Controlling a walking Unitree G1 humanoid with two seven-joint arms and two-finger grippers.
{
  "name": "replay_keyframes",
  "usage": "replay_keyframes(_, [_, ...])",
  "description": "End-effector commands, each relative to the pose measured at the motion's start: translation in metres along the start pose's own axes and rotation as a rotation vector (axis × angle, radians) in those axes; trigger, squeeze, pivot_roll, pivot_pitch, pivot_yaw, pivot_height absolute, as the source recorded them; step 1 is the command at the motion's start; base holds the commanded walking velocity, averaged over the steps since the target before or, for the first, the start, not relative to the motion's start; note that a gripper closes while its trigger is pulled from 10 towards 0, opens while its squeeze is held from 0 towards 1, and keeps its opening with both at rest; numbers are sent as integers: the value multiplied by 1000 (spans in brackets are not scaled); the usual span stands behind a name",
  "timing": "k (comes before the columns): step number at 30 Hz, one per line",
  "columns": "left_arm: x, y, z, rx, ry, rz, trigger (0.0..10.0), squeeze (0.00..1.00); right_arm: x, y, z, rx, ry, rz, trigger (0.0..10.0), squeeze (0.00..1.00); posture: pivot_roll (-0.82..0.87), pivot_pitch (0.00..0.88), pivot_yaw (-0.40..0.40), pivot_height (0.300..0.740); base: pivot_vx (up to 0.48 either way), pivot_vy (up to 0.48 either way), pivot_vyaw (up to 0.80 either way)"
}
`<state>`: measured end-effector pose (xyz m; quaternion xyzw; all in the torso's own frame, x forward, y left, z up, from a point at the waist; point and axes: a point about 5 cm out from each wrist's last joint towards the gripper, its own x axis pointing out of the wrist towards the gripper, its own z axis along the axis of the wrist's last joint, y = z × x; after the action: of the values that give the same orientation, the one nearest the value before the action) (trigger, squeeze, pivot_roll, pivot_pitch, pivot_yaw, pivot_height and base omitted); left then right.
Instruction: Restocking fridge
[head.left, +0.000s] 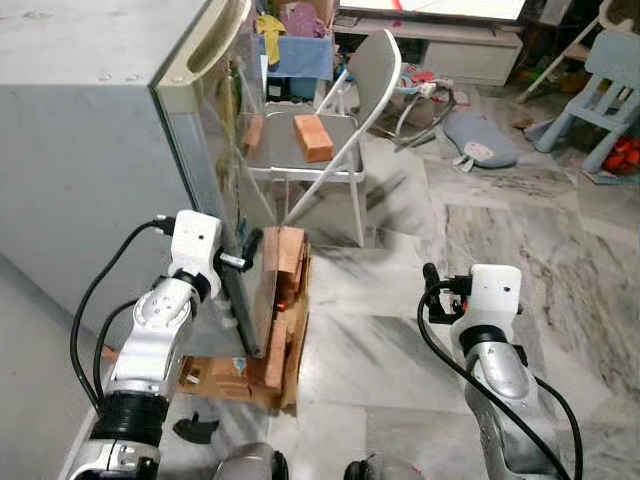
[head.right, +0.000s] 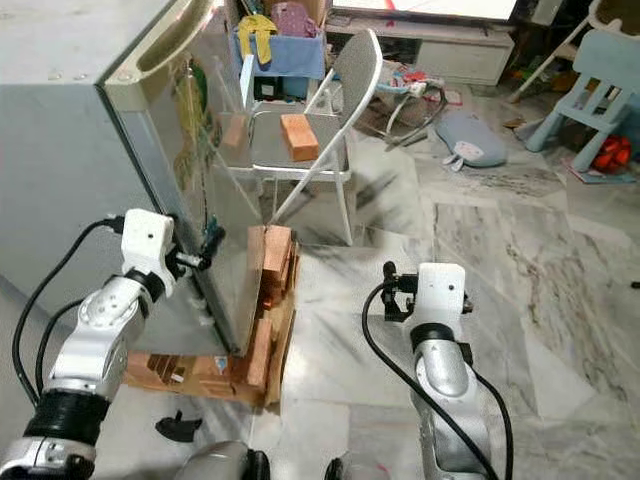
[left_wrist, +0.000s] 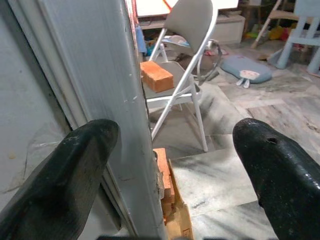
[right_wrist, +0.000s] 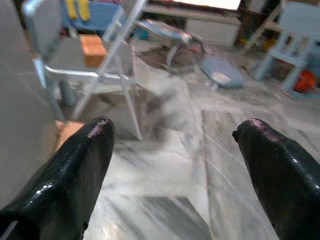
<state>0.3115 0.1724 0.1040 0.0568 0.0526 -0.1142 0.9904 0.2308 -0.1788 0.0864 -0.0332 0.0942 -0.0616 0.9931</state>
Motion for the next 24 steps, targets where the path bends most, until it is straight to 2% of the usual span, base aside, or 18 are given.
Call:
replay_keyframes(1, [1, 24, 9, 2, -22, 112, 10000, 0, -3, -4, 2, 1, 0, -13, 10000, 0, 77, 23, -22, 740, 0, 0, 0])
replay_keyframes(4, [2, 29, 11, 1, -33, 141, 10000, 0, -10, -9, 0, -6, 10, -20, 10000, 0, 73, 24, -19, 740, 0, 0, 0])
replay_keyframes(7, [4, 26, 10, -8, -36, 129, 10000, 0, -8, -12, -1, -1, 19, -33, 10000, 0, 71, 24, -19, 740, 0, 0, 0])
replay_keyframes(12, [10, 22, 12, 0, -48, 141, 10000, 0, -4, -9, 1, -1, 14, -32, 10000, 0, 74, 22, -19, 740, 0, 0, 0])
replay_keyframes(15, [11, 19, 17, -18, -82, 103, 10000, 0, -5, -9, 1, -1, 16, -30, 10000, 0, 75, 19, -20, 740, 0, 0, 0])
replay_keyframes(24, [12, 16, 13, -33, -82, 78, 10000, 0, -3, -8, 2, -1, 16, -29, 10000, 0, 75, 18, -20, 740, 0, 0, 0])
